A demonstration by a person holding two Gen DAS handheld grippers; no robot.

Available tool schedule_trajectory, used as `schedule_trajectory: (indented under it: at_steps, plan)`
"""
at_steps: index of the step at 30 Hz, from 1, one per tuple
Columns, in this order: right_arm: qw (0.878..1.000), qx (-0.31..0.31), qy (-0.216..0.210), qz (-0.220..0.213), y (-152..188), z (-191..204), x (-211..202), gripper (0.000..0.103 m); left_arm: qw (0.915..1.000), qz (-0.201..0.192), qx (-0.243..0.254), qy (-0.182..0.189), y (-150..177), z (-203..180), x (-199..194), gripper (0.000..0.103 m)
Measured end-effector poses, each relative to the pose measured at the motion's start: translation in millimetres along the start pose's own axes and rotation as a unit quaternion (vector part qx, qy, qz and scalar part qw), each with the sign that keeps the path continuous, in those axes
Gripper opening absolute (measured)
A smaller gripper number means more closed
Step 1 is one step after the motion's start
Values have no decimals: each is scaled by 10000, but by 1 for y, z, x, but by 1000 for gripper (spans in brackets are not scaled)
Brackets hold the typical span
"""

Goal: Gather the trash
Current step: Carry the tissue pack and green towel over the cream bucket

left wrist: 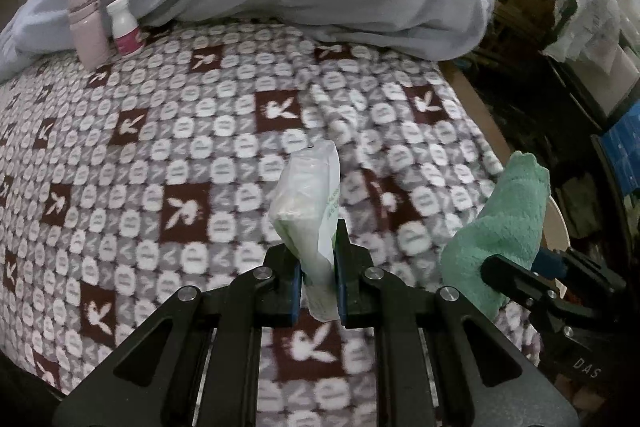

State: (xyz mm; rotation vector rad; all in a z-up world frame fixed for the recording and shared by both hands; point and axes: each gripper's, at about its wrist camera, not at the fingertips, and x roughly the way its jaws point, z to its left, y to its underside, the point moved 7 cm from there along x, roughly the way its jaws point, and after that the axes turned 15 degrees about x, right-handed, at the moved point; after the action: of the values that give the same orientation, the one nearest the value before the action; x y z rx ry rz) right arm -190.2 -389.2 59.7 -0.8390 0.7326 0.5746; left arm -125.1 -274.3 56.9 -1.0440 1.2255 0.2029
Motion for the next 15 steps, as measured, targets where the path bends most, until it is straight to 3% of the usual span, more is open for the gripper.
schedule_trajectory:
  at_steps: [15]
  plan:
    - [9977,165,479,-443,-14,-51,-46,43,9984,-90,468,293,-26,-69,3,11]
